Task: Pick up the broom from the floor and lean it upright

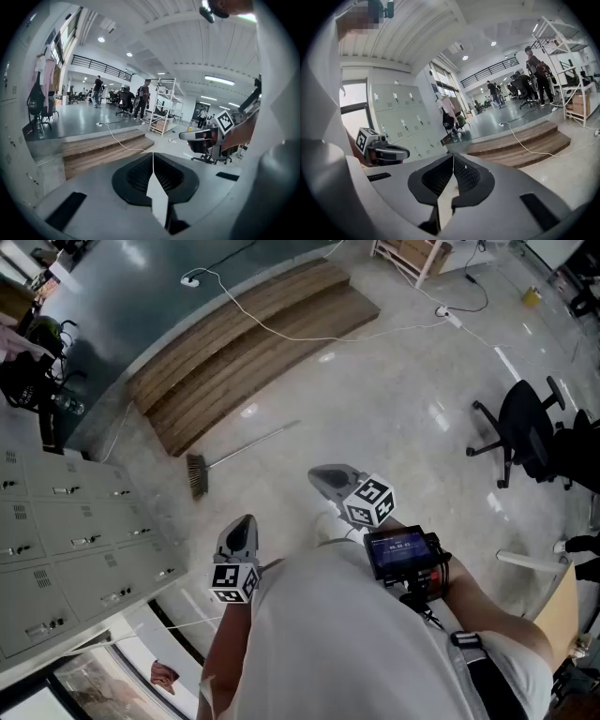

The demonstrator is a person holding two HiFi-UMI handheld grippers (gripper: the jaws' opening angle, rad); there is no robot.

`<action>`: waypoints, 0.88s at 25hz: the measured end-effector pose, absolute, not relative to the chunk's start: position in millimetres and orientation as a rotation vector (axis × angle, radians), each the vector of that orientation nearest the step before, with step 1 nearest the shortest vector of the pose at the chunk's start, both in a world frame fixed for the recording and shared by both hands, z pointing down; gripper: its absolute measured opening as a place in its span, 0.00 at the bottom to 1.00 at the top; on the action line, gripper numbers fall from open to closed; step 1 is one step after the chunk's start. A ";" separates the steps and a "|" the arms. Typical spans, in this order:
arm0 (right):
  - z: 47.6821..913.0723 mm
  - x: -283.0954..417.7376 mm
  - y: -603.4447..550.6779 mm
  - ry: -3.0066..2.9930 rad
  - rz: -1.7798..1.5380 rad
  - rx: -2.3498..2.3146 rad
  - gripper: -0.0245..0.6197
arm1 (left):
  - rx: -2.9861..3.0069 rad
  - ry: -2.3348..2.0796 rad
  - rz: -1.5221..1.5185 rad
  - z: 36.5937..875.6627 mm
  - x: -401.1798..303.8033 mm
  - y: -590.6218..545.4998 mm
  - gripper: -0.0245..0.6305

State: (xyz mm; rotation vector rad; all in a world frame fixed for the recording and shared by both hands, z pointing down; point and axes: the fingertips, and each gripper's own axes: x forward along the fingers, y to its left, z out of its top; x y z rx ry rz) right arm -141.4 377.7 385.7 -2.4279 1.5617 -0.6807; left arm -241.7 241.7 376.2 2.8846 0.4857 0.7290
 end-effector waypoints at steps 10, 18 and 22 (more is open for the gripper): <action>389.3 -71.6 389.1 1.544 -0.672 -2.417 0.06 | 2.901 0.448 0.743 371.8 -173.5 240.2 0.06; 400.7 -22.9 363.5 1.435 -0.716 -2.462 0.06 | 2.863 0.532 0.764 387.4 -115.3 201.0 0.06; 400.0 8.6 331.2 1.379 -0.733 -2.490 0.06 | 2.859 0.611 0.768 392.1 -71.8 162.5 0.06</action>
